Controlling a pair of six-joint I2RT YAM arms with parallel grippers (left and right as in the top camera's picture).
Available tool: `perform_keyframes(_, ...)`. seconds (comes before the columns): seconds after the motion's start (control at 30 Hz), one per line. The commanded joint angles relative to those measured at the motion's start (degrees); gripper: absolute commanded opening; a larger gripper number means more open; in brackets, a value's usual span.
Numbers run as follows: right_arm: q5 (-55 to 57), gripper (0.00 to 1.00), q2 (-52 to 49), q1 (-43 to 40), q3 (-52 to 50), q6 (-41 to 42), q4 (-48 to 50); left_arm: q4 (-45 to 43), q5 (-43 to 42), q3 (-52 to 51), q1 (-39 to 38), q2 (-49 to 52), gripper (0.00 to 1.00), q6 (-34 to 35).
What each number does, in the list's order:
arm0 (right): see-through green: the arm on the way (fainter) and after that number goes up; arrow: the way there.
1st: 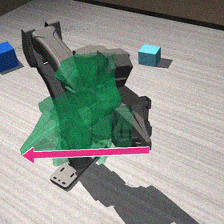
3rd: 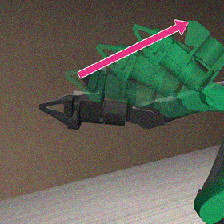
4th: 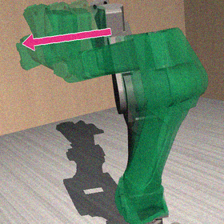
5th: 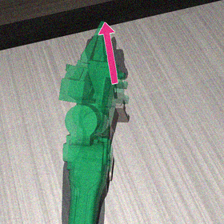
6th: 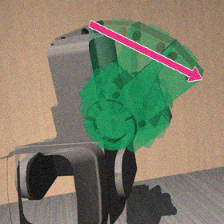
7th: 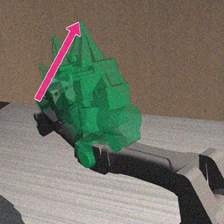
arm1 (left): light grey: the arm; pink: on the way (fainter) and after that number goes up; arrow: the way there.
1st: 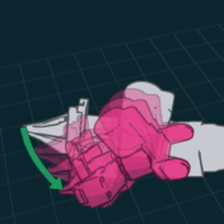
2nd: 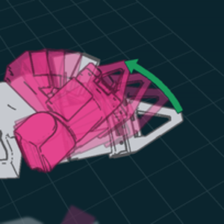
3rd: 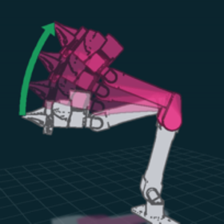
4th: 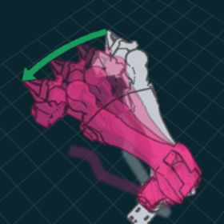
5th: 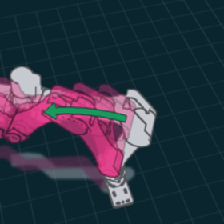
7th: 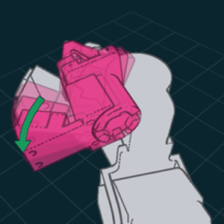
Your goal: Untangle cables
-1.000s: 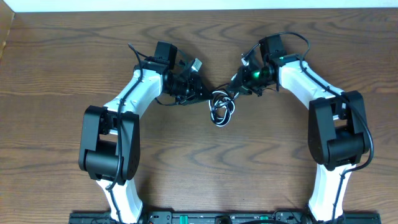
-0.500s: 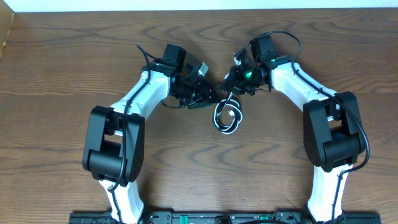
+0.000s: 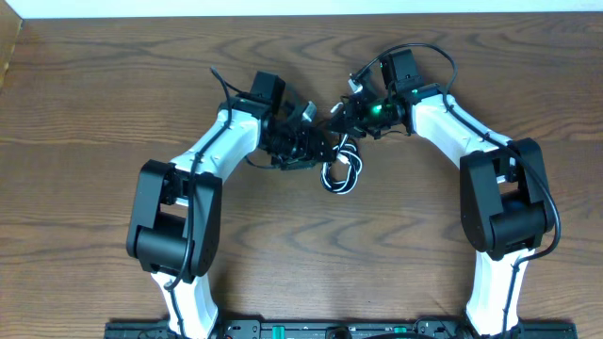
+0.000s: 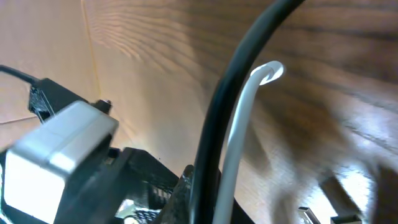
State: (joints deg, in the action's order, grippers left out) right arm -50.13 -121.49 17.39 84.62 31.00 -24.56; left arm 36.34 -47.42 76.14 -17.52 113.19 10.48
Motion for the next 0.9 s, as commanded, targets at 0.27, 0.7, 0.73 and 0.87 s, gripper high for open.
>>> perform_keyframes(0.27, -5.97, 0.01, -0.24, -0.15, 0.09, 0.42, -0.02, -0.7, 0.15, -0.55, -2.8, -0.33, 0.13, -4.9)
perform_keyframes(0.7, -5.27, 0.01, -0.26, -1.31, 0.07, -4.94, -1.42, 0.04, -4.46, -0.55, -1.14, -0.35, 0.13, -6.86)
perform_keyframes(0.73, -5.16, 0.01, -0.26, -1.51, 0.07, -4.94, -1.42, 0.07, -4.44, -0.55, -1.14, -0.35, 0.13, -6.86)
perform_keyframes(0.87, -3.37, 0.01, -0.26, -2.21, 0.07, -4.94, -1.64, 0.04, -4.46, -0.55, -1.14, -0.35, 0.13, -6.86)
